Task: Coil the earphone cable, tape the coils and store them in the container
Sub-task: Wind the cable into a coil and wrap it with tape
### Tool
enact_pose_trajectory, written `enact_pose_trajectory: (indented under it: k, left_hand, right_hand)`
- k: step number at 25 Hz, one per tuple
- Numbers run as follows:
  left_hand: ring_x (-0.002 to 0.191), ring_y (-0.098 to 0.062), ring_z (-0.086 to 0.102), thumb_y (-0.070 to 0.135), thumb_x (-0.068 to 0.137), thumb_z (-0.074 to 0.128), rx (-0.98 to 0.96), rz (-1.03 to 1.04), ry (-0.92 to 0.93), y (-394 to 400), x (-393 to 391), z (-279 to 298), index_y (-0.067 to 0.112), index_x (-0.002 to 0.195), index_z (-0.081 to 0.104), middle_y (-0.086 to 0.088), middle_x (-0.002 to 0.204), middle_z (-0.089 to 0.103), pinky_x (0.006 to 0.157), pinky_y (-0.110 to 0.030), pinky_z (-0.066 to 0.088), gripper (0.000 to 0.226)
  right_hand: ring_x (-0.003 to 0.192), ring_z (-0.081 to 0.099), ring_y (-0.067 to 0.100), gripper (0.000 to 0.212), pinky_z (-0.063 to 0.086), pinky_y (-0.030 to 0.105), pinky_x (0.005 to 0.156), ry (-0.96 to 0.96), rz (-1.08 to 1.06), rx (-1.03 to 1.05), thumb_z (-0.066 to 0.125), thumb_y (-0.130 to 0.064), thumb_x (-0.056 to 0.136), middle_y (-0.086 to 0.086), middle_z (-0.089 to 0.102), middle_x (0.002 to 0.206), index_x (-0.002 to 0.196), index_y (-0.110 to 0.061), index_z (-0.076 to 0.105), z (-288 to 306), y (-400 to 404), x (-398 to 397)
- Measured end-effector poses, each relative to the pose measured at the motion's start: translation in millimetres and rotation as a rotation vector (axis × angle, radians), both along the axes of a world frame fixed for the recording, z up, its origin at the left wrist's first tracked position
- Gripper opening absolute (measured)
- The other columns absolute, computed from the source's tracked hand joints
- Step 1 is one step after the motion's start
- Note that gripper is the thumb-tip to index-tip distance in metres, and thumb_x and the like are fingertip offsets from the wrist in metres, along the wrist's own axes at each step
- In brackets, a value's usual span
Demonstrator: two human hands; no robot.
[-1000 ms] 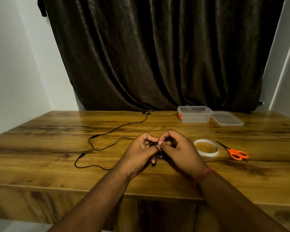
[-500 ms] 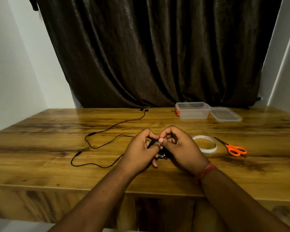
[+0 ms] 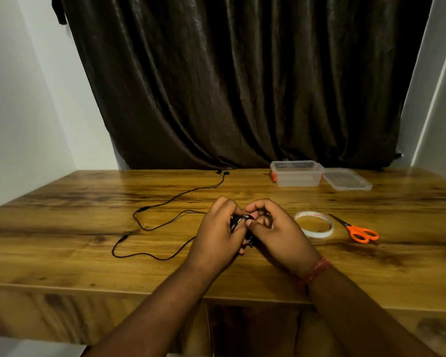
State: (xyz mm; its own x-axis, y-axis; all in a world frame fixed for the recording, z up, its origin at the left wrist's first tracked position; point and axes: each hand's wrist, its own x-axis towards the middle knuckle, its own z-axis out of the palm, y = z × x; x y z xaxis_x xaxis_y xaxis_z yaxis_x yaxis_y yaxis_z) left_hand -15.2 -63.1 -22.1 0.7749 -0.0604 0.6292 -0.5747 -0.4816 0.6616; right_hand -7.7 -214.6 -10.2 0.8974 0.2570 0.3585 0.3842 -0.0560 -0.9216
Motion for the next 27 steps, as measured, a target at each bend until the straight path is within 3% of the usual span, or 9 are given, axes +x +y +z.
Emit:
enact_pose_trajectory:
  k: [4,8,10,15,18,24,27]
  left_hand:
    - [0.058,-0.011,0.067,0.015,0.094,0.061,0.052,0.015,-0.032,-0.8,-2.1,-1.4,0.029,0.089,0.051,0.014,0.1,0.046,0.041,-0.025,0.054,0.019]
    - [0.056,-0.012,0.065,0.012,0.093,0.062,0.082,0.001,-0.052,-0.8,-2.7,-0.6,0.028,0.089,0.052,0.01,0.098,0.046,0.04,-0.027,0.054,0.019]
    - [0.055,-0.013,0.066,0.009,0.093,0.063,0.049,-0.034,-0.031,-1.6,-3.7,0.4,0.023,0.089,0.054,0.009,0.099,0.048,0.041,-0.031,0.056,0.017]
    - [0.058,-0.014,0.067,0.007,0.093,0.063,0.049,-0.142,0.051,-3.6,-6.3,0.1,0.017,0.086,0.057,0.012,0.097,0.049,0.047,-0.03,0.058,0.014]
    - [0.058,-0.016,0.068,0.005,0.092,0.064,0.026,-0.165,0.105,-4.5,-6.2,-1.0,0.014,0.087,0.058,0.012,0.096,0.05,0.048,-0.031,0.058,0.012]
    - [0.058,-0.017,0.068,0.015,0.092,0.066,-0.05,-0.173,0.209,-5.0,-6.0,-1.0,0.021,0.087,0.061,0.009,0.096,0.058,0.049,-0.036,0.059,0.009]
    - [0.053,-0.015,0.065,0.014,0.094,0.065,-0.112,-0.159,0.284,-6.5,-5.5,-0.2,0.017,0.089,0.06,-0.004,0.075,0.066,0.049,-0.034,0.058,0.008]
  right_hand:
    - [0.076,0.063,0.029,0.023,0.054,0.051,0.08,0.193,0.086,0.136,0.054,0.003,0.094,0.02,0.06,0.098,0.114,-0.007,0.058,-4.1,0.4,4.0]
    - [0.076,0.064,0.029,0.021,0.056,0.04,0.068,0.348,0.212,0.324,0.049,0.005,0.095,0.023,0.064,0.095,0.115,0.007,0.058,-0.7,-3.4,6.2]
    - [0.078,0.064,0.031,0.022,0.056,0.041,0.066,0.39,0.212,0.412,0.05,0.0,0.096,0.026,0.064,0.095,0.113,0.012,0.058,-0.2,-5.5,8.4]
    - [0.078,0.063,0.028,0.009,0.053,0.04,0.074,0.338,0.103,0.425,0.057,0.002,0.093,0.019,0.064,0.087,0.099,0.002,0.063,-4.2,-8.8,13.4]
    - [0.076,0.062,0.022,0.012,0.051,0.033,0.071,0.282,0.068,0.402,0.061,0.004,0.089,0.01,0.064,0.079,0.095,-0.005,0.065,-6.6,-9.7,15.4]
    - [0.08,0.06,0.023,0.02,0.049,0.038,0.078,0.211,0.012,0.408,0.065,0.007,0.085,0.007,0.063,0.077,0.089,-0.013,0.067,-9.6,-9.6,18.8]
    - [0.075,0.061,0.016,0.02,0.049,0.033,0.072,0.176,0.003,0.402,0.067,0.006,0.085,0.0,0.063,0.074,0.09,-0.014,0.066,-8.6,-9.9,17.5]
